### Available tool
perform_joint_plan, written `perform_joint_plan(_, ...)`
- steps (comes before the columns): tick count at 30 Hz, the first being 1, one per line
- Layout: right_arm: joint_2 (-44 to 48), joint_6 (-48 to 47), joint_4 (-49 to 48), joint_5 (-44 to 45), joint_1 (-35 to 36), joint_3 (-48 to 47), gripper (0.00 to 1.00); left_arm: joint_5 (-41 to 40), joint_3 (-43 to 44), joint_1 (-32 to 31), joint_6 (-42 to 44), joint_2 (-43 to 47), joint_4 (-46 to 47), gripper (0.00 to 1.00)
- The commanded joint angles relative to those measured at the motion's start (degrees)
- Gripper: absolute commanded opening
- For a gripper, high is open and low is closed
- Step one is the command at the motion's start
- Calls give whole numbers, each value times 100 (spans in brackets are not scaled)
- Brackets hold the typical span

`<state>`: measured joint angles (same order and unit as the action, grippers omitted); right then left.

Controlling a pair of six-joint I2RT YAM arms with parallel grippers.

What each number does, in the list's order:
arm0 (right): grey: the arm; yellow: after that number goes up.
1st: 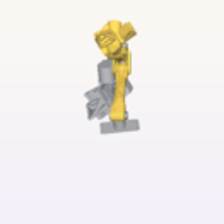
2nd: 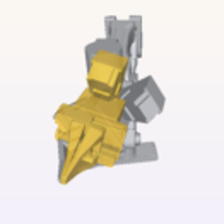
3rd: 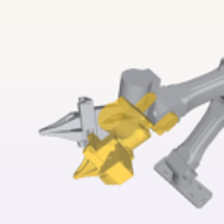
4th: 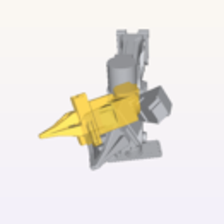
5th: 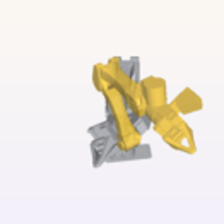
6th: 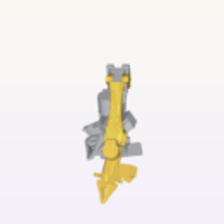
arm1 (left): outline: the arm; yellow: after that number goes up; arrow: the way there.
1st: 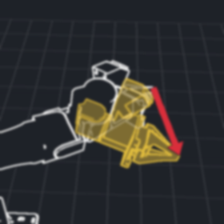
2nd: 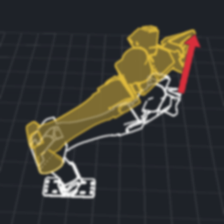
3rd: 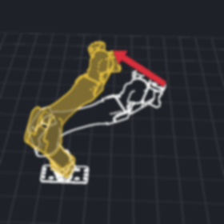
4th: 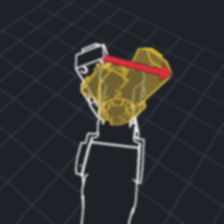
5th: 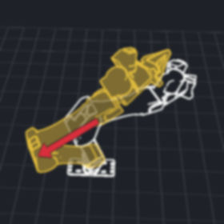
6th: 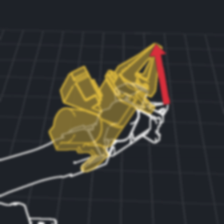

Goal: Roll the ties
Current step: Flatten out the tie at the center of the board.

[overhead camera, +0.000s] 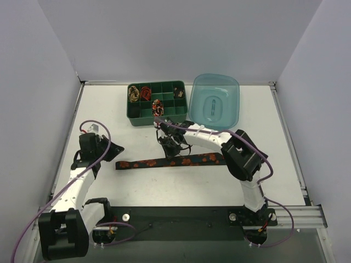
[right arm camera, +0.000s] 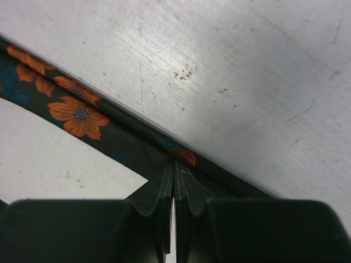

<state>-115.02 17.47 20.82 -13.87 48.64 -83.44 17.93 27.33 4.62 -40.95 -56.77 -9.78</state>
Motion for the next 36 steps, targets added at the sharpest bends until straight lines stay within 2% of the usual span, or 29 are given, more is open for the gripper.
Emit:
perform_joint_plan(1,-292,-165,203,-107,145,-23,0,35,-52,39,-45,245,-261,0)
perform_joint_plan(10,-732,-122,344,455,146,-164,0,132,35,30,139,404,-402,0)
perform_joint_plan(17,-750,291,642,1070,-328,46,0,316,53,39,237,386,-183,0)
perform_joint_plan(25,-390,275,660,1194,-935,635,0,992,-184,-14,-53,-237,890,0)
perform_joint_plan(29,-319,98,616,1053,-866,662,0,905,-88,-163,-150,-509,1574,0)
perform_joint_plan(36,-354,72,616,982,-804,601,0,677,404,-418,-80,-1519,1866,0)
